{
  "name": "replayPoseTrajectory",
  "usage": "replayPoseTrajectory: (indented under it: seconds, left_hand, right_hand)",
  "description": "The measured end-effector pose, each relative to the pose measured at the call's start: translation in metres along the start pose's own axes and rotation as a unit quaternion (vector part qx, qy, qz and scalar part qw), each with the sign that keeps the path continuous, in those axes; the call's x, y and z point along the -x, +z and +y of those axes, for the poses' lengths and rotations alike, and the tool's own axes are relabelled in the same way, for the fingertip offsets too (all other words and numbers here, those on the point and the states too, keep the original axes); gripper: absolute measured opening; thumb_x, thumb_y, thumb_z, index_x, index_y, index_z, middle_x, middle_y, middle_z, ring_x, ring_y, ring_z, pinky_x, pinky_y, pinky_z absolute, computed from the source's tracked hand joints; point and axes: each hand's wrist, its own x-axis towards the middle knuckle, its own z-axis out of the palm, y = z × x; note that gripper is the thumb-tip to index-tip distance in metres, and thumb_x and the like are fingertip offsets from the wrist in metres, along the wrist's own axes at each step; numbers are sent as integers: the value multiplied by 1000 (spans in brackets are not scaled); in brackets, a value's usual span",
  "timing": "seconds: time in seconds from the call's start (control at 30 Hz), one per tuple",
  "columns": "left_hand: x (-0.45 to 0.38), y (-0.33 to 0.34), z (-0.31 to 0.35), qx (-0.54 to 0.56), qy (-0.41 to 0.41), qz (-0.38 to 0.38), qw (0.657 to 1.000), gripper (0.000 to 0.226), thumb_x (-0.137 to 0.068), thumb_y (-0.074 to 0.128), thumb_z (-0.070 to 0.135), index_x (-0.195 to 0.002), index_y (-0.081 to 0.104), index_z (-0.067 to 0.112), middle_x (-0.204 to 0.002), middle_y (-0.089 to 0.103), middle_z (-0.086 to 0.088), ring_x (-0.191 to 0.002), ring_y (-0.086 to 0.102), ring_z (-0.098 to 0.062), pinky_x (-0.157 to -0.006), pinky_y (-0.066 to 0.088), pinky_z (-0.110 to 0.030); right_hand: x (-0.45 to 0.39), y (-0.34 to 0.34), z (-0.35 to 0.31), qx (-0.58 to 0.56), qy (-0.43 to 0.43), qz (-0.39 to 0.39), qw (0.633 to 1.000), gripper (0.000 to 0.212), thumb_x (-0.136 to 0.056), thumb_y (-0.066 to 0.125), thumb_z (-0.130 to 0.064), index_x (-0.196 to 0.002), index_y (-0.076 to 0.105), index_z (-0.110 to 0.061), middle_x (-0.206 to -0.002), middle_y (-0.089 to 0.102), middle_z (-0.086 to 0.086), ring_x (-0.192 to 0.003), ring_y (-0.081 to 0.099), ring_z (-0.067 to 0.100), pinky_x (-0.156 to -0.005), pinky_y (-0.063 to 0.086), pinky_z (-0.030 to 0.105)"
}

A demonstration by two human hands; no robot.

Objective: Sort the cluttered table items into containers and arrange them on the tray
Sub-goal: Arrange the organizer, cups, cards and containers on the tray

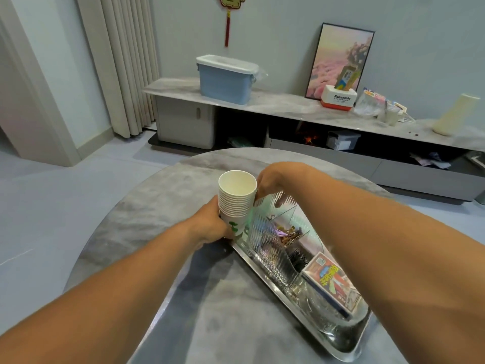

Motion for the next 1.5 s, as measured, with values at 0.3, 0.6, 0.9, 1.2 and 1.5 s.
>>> replayPoseTrajectory:
  seconds: [0.3,0.6,0.9,1.2,1.5]
  left_hand:
    - [-5,8,-10,-4,-46,16,999,68,-65,92,4,-126,63,13,-117,71,-5,-107,67,-24,-100,54,-41]
    - [4,9,0,-10,-116,35,993,114,-54,98,5,-145,31,18,-134,57,-7,-121,57,-29,-100,54,-45]
    - [18,32,8,107,-233,84,963,18,-91,69,-2,-108,61,-2,-84,63,-12,-64,56,-14,-48,58,-24]
    - [-10,46,3,-41,-41,183,981,39,-93,61,10,-131,55,18,-116,64,1,-102,60,-24,-91,52,-38]
    - [-17,59,7,-31,33,196,980,62,-97,56,11,-150,36,34,-120,61,4,-107,58,-21,-93,50,-36]
  right_hand:
    - [-6,-2,21,-116,48,-70,990,75,-100,61,-35,-161,22,-15,-170,7,13,-153,14,44,-118,21,62]
    - [3,13,92,-267,99,106,953,38,-102,58,-30,-131,58,-6,-118,62,7,-78,55,17,-76,47,33]
    - [10,29,110,-262,51,170,949,28,-96,58,-4,-122,69,-1,-81,60,3,-64,53,13,-58,45,26]
    - [9,35,144,-136,45,265,954,24,-90,70,-4,-111,76,-14,-117,73,7,-102,65,22,-89,52,32]
    - [11,58,160,-116,62,291,948,23,-99,59,-26,-116,72,-18,-114,71,6,-105,65,28,-88,53,35]
